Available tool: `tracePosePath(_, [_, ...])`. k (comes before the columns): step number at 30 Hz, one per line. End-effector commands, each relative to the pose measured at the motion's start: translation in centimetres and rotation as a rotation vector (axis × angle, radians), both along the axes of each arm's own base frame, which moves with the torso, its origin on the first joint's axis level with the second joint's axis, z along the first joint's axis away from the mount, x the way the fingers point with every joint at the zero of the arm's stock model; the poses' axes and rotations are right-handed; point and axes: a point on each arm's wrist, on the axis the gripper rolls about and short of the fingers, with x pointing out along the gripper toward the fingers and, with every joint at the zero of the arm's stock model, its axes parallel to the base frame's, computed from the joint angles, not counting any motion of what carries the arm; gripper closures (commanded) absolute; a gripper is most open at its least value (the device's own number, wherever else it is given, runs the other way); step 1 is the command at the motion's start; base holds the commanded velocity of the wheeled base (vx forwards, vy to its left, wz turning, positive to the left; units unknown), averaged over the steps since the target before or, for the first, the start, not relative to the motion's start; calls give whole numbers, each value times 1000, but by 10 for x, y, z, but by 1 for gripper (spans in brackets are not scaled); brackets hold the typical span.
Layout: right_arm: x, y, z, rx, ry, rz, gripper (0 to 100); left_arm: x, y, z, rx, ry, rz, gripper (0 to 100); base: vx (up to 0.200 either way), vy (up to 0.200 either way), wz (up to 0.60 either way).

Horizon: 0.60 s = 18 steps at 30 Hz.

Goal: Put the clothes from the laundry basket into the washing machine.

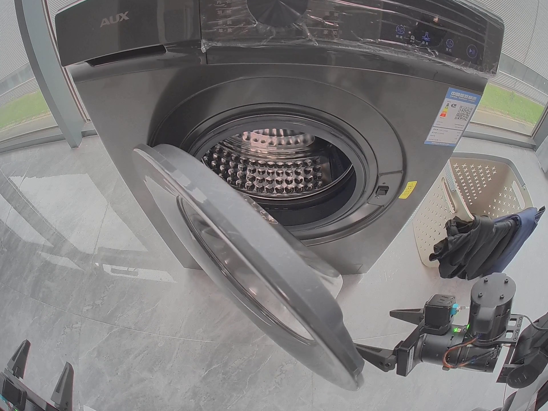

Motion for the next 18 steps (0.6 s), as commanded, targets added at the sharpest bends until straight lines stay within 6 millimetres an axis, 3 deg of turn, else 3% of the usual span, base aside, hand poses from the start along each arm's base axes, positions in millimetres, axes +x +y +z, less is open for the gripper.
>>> tracePosePath(1, [0, 2, -1, 5, 7, 1, 0, 0, 0, -5, 0, 2, 0, 0, 0, 0, 0])
tracePosePath(3, [3, 2, -1, 5, 9, -12, 0, 0, 0, -5, 0, 2, 0, 0, 0, 0, 0])
tracePosePath(9, [17, 11, -11, -31, 25, -58, 0, 0, 0, -5, 0, 2, 0, 0, -200, 0, 0])
tracePosePath(18, [15, 45, -25, 28, -45, 47, 0, 0, 0, -5, 0, 2, 0, 0, 0, 0, 0])
